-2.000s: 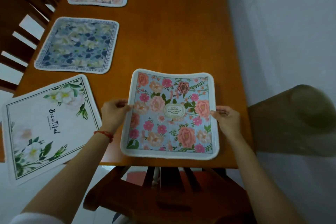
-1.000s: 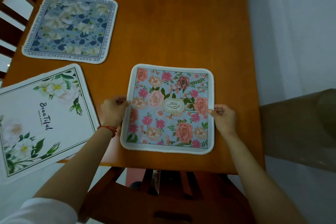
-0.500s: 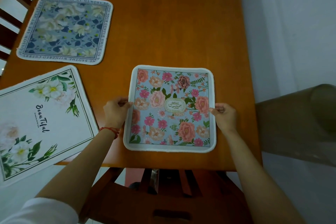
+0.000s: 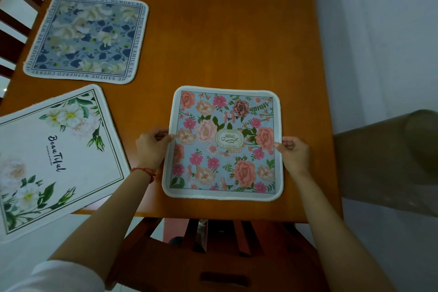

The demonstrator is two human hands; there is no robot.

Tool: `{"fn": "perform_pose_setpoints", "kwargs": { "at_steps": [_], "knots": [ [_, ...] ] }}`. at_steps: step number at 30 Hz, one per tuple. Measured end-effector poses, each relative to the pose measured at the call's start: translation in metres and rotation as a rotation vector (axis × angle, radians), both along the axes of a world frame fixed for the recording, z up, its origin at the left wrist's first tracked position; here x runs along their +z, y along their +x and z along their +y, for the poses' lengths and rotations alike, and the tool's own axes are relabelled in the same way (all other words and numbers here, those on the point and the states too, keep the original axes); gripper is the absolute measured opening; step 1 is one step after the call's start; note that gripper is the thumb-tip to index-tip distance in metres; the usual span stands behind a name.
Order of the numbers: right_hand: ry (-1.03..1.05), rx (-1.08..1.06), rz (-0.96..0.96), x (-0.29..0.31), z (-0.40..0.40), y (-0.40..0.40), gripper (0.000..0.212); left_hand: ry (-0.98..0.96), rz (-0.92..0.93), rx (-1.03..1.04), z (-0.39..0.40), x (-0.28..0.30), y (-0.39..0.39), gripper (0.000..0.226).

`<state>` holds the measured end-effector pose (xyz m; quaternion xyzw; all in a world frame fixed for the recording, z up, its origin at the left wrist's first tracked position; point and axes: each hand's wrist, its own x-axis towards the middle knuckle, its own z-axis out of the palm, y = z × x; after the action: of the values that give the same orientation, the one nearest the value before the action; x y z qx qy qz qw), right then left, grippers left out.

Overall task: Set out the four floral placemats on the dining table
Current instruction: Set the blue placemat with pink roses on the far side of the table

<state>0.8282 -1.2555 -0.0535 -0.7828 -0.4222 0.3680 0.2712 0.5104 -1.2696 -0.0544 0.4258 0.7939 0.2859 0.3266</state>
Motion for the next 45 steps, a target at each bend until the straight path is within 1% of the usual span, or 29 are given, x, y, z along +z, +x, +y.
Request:
{"fn": "perform_pose_setpoints", "kwargs": {
  "at_steps": [8, 22, 31, 38, 45],
  "knots": [
    [-0.006, -0.014, 0.017, -0.002, 0.001, 0.0, 0.027, -0.026, -0.072, 0.074, 0.002, -0.004, -0.002, 0.028],
    [0.004, -0.008, 0.008, -0.001, 0.001, -0.002, 0.028, -0.022, -0.074, 0.068, 0.001, -0.003, -0.001, 0.028],
    [-0.011, -0.014, 0.008, 0.0, -0.002, -0.003, 0.028, -0.04, -0.083, 0.048, 0.0, 0.001, -0.001, 0.029],
    [-0.023, 0.003, -0.018, 0.007, -0.003, -0.004, 0.031, -0.048, -0.096, -0.026, -0.004, 0.006, -0.002, 0.029],
    [-0.049, 0.02, -0.03, 0.013, -0.016, -0.004, 0.035, -0.03, -0.03, -0.083, -0.014, 0.015, 0.003, 0.029]
  ]
}}
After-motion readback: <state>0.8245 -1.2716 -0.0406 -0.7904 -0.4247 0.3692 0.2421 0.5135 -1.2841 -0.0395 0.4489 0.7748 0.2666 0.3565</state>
